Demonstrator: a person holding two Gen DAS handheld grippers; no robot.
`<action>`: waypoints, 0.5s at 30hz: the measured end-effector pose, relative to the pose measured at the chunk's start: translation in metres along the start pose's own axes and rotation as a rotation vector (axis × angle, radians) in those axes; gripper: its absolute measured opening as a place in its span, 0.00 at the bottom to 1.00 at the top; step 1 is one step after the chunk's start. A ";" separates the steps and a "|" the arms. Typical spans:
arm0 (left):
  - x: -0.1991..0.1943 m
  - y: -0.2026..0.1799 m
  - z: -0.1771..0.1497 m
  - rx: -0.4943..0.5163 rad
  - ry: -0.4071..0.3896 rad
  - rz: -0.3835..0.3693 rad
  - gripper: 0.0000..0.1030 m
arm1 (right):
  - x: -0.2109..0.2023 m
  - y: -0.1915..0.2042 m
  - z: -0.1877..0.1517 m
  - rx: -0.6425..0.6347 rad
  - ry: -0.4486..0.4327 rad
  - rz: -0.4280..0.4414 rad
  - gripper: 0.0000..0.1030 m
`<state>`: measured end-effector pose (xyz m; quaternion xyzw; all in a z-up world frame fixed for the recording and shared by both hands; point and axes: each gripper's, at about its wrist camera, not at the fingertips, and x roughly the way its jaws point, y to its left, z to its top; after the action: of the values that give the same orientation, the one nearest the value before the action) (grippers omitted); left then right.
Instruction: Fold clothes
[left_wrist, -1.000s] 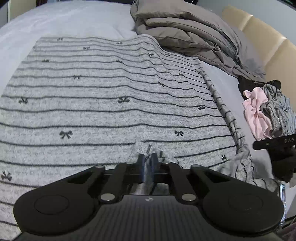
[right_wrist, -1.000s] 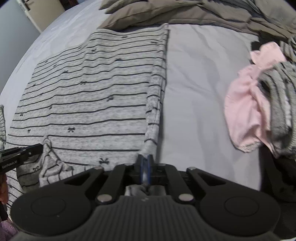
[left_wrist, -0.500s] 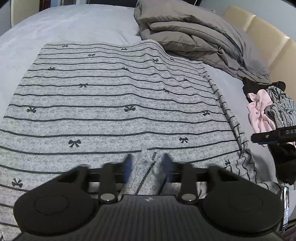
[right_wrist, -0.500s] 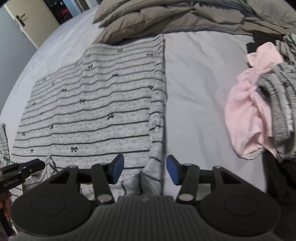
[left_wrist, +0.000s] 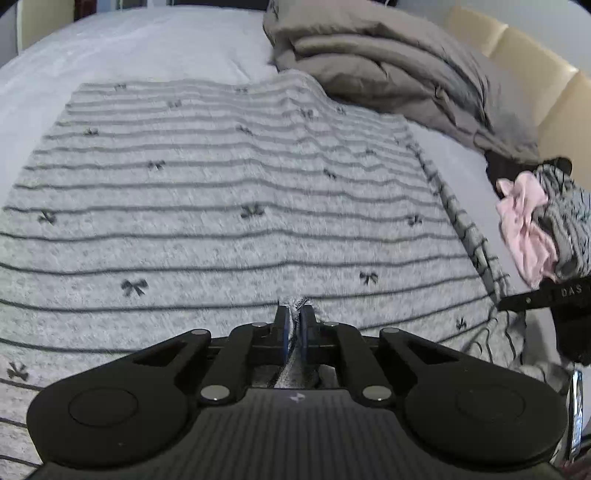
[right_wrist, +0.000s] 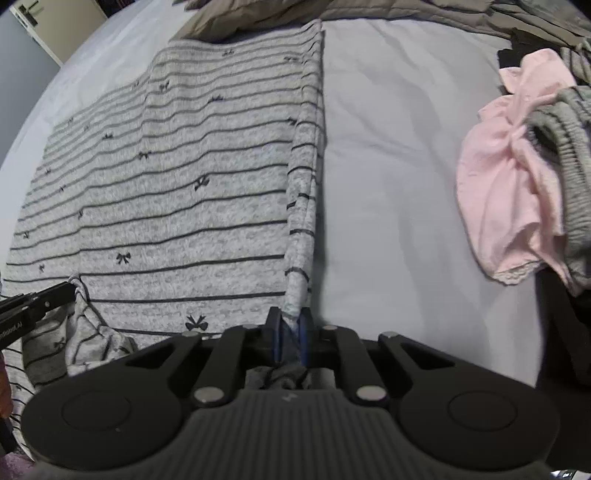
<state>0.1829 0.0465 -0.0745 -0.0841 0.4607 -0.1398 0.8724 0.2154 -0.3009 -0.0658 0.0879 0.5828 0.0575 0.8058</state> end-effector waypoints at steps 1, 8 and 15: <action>-0.001 0.000 0.000 -0.001 -0.006 0.000 0.04 | -0.004 -0.004 0.000 0.008 -0.008 0.006 0.11; -0.031 -0.015 0.038 0.050 -0.123 0.031 0.03 | -0.023 -0.044 -0.001 0.090 -0.031 0.008 0.06; -0.047 -0.041 0.085 0.129 -0.189 0.085 0.03 | -0.031 -0.077 -0.002 0.202 -0.059 0.053 0.12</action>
<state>0.2214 0.0242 0.0218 -0.0209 0.3697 -0.1238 0.9206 0.2029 -0.3817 -0.0541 0.1859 0.5593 0.0170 0.8077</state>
